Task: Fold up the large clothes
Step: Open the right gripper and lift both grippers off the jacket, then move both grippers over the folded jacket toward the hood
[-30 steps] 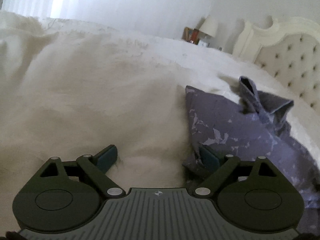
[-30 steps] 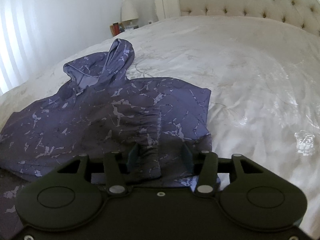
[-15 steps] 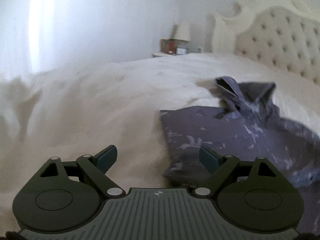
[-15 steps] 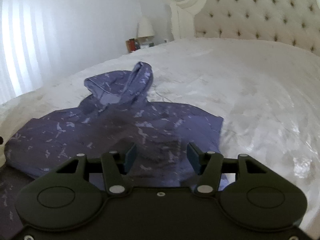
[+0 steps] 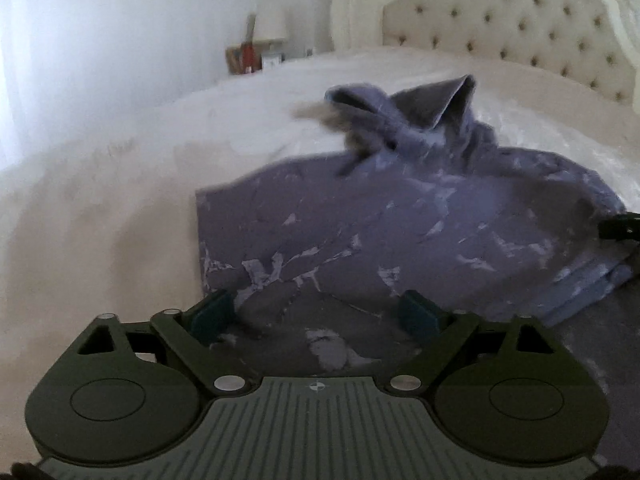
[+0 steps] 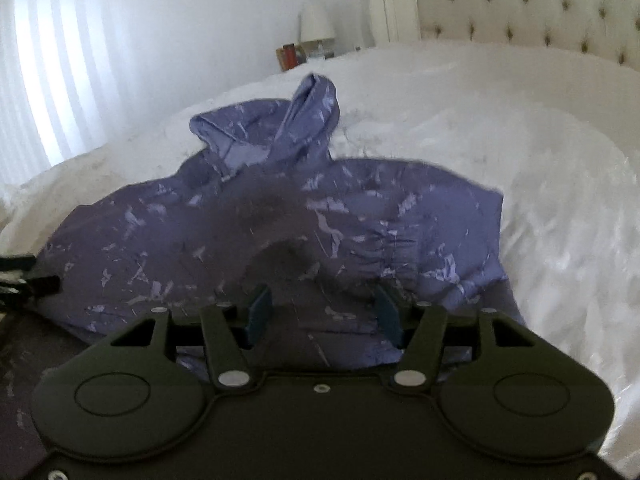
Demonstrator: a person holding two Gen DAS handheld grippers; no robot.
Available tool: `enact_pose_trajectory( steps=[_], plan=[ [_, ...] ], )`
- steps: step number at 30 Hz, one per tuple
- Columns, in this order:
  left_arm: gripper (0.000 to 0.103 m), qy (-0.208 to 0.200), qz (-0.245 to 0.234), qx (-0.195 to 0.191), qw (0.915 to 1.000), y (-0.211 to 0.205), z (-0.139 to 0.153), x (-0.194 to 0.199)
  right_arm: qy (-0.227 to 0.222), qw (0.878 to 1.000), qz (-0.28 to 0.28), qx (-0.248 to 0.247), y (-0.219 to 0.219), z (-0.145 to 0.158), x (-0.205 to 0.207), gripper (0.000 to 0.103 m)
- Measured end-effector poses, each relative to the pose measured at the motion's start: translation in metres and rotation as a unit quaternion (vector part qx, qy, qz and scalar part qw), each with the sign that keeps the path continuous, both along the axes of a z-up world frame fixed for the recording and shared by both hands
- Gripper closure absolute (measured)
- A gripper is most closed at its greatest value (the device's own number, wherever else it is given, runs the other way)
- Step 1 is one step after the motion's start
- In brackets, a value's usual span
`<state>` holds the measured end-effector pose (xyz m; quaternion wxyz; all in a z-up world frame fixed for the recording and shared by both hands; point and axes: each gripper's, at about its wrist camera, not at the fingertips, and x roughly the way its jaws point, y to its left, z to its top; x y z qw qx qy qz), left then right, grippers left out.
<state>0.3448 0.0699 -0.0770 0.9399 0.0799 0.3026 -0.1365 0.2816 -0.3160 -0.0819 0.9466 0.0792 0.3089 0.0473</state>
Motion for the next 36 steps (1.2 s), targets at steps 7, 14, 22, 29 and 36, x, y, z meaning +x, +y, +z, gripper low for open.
enact_pose_trajectory(
  steps=[7, 14, 22, 29, 36],
  plan=[
    [0.0, 0.025, 0.028, -0.024, 0.999, 0.009, 0.003, 0.007, 0.001, 1.0, 0.007, -0.008, 0.005, 0.001, 0.0, 0.034],
    [0.0, 0.023, 0.03, -0.05, 0.998, 0.024, 0.026, -0.036, -0.009, 1.0, 0.014, -0.008, 0.008, 0.022, -0.036, 0.007],
    [0.0, 0.062, 0.025, -0.072, 0.9952, 0.042, 0.043, -0.091, 0.022, 0.999, -0.014, 0.018, -0.007, 0.038, -0.106, 0.001],
    [0.0, 0.111, 0.025, -0.084, 0.9899, 0.058, 0.038, -0.136, 0.08, 0.996, -0.028, 0.039, -0.022, 0.039, -0.155, 0.001],
    [0.0, 0.143, 0.049, -0.1, 0.9834, 0.07, 0.018, -0.158, 0.087, 0.994, -0.044, 0.058, -0.032, 0.032, -0.182, 0.001]
  ],
)
